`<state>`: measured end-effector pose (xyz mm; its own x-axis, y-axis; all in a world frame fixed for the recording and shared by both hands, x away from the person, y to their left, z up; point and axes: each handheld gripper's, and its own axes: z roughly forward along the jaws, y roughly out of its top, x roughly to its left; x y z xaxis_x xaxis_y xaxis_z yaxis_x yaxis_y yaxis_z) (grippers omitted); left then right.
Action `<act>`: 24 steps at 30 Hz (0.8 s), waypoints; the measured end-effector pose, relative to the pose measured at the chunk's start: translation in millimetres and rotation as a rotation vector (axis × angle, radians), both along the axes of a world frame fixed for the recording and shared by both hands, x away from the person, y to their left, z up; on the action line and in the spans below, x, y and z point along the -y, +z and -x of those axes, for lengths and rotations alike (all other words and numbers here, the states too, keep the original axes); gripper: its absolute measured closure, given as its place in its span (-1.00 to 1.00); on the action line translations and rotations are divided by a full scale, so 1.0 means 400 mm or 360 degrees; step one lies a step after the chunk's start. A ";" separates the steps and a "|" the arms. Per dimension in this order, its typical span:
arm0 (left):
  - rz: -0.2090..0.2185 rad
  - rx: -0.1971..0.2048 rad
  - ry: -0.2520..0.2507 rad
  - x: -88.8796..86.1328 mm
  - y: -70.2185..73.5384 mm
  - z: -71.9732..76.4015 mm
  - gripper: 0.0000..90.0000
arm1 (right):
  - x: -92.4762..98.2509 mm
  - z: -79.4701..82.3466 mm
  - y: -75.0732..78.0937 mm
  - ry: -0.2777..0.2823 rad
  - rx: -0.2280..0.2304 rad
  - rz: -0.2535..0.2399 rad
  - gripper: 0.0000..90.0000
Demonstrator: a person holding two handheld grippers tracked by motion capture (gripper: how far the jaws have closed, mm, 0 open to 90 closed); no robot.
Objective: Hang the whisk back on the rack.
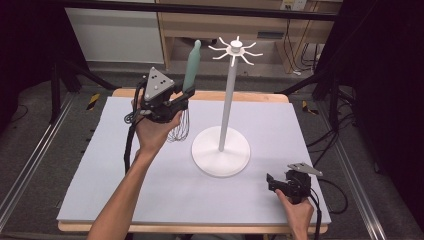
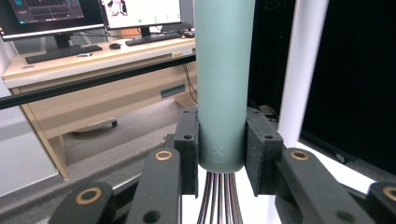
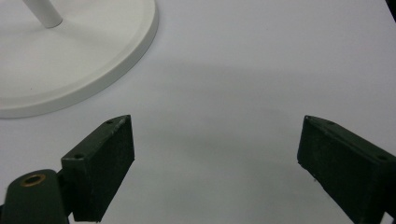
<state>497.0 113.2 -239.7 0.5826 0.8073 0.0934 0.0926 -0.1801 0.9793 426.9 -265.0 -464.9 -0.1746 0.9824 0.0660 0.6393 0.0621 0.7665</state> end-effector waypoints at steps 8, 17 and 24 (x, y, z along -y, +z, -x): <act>-0.0019 0.0005 -0.0013 0.012 0.000 -0.027 0.52 | 0.003 -0.001 0.000 -0.0004 0.0005 0.0001 -0.75; -0.0033 0.0006 -0.0012 0.020 0.000 -0.036 0.52 | 0.006 0.000 0.001 -0.0009 0.0002 -0.0006 -0.75; -0.0058 0.0021 -0.0031 0.036 -0.002 -0.037 0.52 | 0.006 0.000 0.000 -0.0006 0.0004 -0.0004 -0.75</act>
